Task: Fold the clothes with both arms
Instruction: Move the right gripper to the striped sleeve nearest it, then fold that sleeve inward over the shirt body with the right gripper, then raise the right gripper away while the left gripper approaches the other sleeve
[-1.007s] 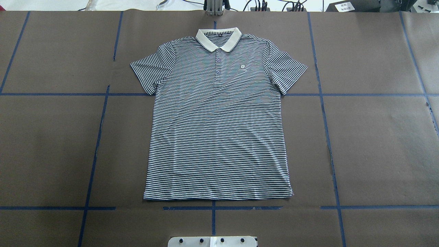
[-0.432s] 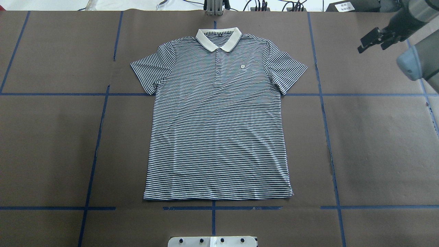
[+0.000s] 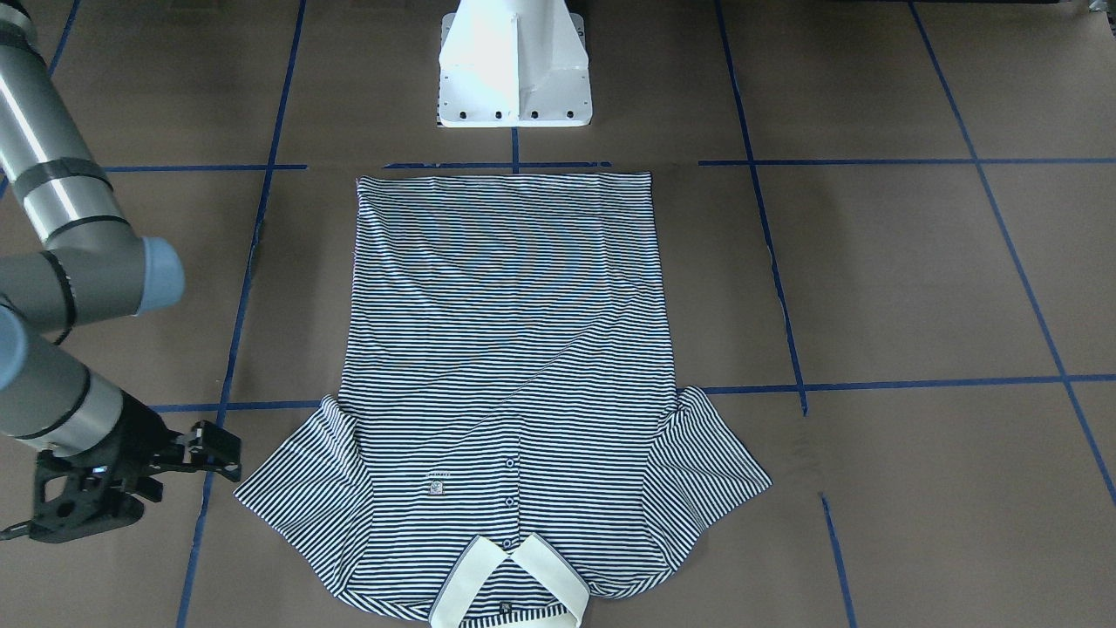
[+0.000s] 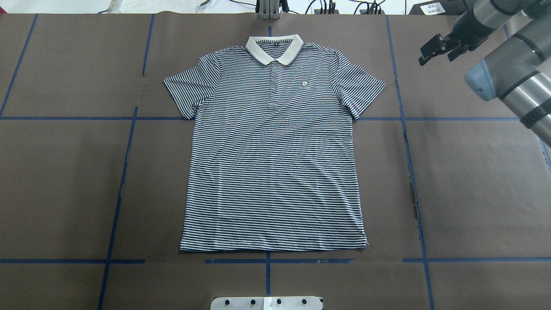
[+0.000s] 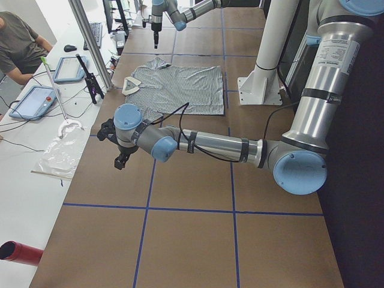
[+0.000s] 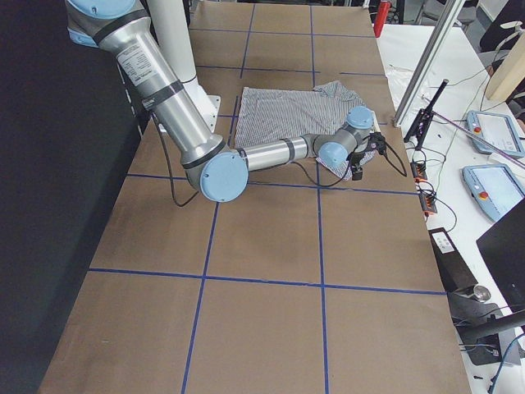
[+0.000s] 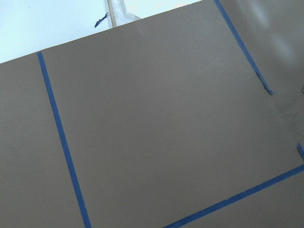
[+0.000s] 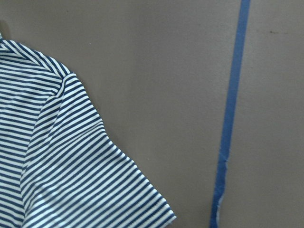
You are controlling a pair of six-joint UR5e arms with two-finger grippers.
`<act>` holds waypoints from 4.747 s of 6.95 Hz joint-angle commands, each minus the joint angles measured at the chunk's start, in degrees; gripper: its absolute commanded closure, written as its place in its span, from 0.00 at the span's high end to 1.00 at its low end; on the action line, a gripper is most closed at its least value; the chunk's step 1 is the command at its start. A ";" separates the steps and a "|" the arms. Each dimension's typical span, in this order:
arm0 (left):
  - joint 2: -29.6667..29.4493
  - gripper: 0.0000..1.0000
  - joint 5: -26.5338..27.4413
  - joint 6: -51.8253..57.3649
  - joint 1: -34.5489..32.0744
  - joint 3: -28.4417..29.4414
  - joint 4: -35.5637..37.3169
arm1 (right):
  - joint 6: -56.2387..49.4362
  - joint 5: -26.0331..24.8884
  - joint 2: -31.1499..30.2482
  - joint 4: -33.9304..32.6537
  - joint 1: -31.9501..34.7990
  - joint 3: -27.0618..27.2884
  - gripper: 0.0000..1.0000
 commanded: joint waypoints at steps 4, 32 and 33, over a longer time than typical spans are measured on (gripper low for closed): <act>-0.43 1.00 -0.31 -0.80 0.04 -0.02 -0.20 | 3.55 -5.92 1.71 4.16 -3.95 -6.00 0.91; -25.12 0.97 40.91 -58.11 38.19 23.70 -16.99 | 7.06 4.98 5.75 -24.49 -2.02 17.12 1.00; -25.48 0.81 40.91 -58.02 38.19 23.80 -16.99 | 7.06 4.98 5.75 -24.40 -2.02 17.12 1.00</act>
